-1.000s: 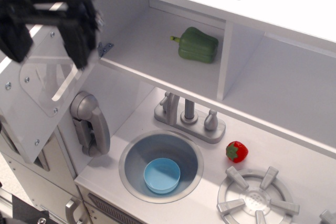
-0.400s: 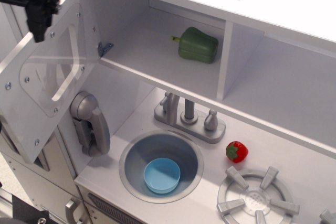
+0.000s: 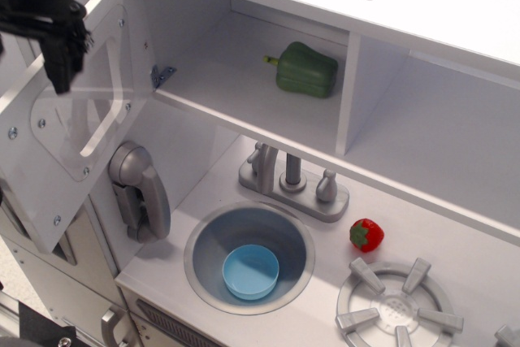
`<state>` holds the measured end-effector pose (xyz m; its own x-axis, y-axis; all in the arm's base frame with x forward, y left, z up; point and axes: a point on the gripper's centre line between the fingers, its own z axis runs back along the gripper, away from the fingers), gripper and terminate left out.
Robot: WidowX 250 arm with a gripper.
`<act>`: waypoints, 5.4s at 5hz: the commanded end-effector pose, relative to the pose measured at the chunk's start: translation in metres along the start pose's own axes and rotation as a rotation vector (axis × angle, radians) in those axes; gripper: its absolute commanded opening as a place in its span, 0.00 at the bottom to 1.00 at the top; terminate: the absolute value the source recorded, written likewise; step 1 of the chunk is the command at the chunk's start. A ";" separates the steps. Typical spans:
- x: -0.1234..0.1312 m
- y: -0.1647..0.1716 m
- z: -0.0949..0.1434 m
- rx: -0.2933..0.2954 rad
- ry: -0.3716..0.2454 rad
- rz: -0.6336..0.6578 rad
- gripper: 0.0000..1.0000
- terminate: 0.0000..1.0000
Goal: Close microwave
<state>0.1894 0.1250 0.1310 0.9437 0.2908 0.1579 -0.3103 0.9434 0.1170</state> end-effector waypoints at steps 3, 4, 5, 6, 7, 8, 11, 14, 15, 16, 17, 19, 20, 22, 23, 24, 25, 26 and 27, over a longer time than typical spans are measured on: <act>0.030 -0.065 0.030 -0.191 -0.029 0.039 1.00 0.00; 0.035 -0.102 0.043 -0.214 -0.033 0.070 1.00 0.00; 0.035 -0.136 0.049 -0.240 -0.015 0.067 1.00 0.00; 0.023 -0.165 0.059 -0.279 0.034 0.012 1.00 0.00; -0.014 -0.148 0.063 -0.274 0.029 -0.072 1.00 0.00; -0.056 -0.113 0.050 -0.267 0.076 -0.131 1.00 0.00; -0.066 -0.049 0.027 -0.192 -0.012 -0.011 1.00 0.00; 0.003 -0.053 -0.003 -0.076 -0.047 0.219 1.00 0.00; 0.010 -0.063 -0.007 -0.076 -0.045 0.209 1.00 0.00; 0.021 -0.081 -0.005 -0.116 -0.067 0.184 1.00 0.00; 0.031 -0.095 -0.010 -0.134 -0.101 0.170 1.00 0.00; 0.047 -0.116 -0.032 -0.153 -0.131 0.158 1.00 0.00; 0.051 -0.120 -0.025 -0.183 -0.155 0.148 1.00 0.00; 0.038 -0.121 -0.034 -0.148 -0.116 0.150 1.00 0.00; 0.045 -0.124 -0.045 -0.134 -0.126 0.168 1.00 0.00; 0.051 -0.128 -0.050 -0.132 -0.157 0.166 1.00 0.00; 0.059 -0.131 -0.047 -0.155 -0.212 0.172 1.00 0.00; 0.067 -0.134 -0.044 -0.176 -0.249 0.189 1.00 0.00; 0.074 -0.136 -0.040 -0.178 -0.255 0.210 1.00 0.00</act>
<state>0.3041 0.0243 0.0643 0.8187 0.4509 0.3556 -0.4512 0.8881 -0.0875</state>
